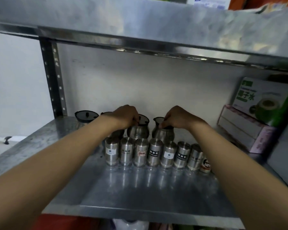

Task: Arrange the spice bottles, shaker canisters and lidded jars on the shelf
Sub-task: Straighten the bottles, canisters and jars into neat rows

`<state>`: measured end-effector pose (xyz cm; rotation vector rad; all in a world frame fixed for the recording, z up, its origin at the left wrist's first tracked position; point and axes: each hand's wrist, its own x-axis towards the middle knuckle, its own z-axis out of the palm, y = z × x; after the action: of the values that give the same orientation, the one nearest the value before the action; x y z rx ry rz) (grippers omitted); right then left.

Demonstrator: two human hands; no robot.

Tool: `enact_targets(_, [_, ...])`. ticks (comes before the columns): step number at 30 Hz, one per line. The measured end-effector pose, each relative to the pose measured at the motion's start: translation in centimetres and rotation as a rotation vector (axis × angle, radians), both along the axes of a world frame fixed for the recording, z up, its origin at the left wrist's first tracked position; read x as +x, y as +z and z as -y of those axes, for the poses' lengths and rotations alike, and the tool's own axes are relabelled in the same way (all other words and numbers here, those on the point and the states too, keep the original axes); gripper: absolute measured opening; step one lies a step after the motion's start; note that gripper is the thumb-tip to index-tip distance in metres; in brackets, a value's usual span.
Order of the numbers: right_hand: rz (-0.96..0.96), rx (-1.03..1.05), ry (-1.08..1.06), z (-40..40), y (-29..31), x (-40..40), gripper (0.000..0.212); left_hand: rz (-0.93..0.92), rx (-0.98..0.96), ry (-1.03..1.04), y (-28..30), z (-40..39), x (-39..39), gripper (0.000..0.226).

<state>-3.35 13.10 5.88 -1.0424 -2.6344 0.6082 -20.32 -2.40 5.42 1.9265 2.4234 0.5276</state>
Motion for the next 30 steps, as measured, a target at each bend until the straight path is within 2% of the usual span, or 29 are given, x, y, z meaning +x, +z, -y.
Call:
enact_targets(9, [-0.025, -0.013, 0.026, 0.6, -0.4, -0.7, 0.058, -0.003, 0.002, 0.021, -0.1, -0.1, 0.4, 0.024])
enact_targets(14, [-0.035, -0.006, 0.013, 0.6, -0.5, -0.4, 0.063, -0.014, -0.001, 0.007, -0.2, 0.3, 0.6, 0.026])
enact_targets(17, [-0.102, 0.015, -0.001, 1.9, 0.3, -0.7, 0.040, 0.026, 0.022, -0.022, 0.1, 0.9, 0.0, 0.028])
enact_targets(18, [-0.122, 0.043, -0.003, 2.3, 0.5, -1.1, 0.038, 0.041, 0.051, -0.019, 0.3, 1.2, -0.4, 0.030])
enact_targets(21, [-0.173, 0.096, 0.036, 3.5, 0.9, -3.4, 0.061, 0.042, 0.120, 0.033, 0.9, 2.4, -1.9, 0.033])
enact_targets(25, [-0.196, 0.052, 0.139, 5.3, 1.3, -6.3, 0.058, 0.055, 0.061, 0.117, 0.8, 4.0, -3.5, 0.036])
enact_targets(28, [-0.128, 0.052, 0.147, 6.7, 1.1, -8.1, 0.056, -0.001, -0.045, 0.176, 0.1, 4.8, -4.3, 0.035])
enact_targets(30, [-0.030, 0.063, 0.134, 6.9, 0.7, -9.0, 0.044, -0.059, -0.065, 0.180, -0.5, 4.9, -4.6, 0.031])
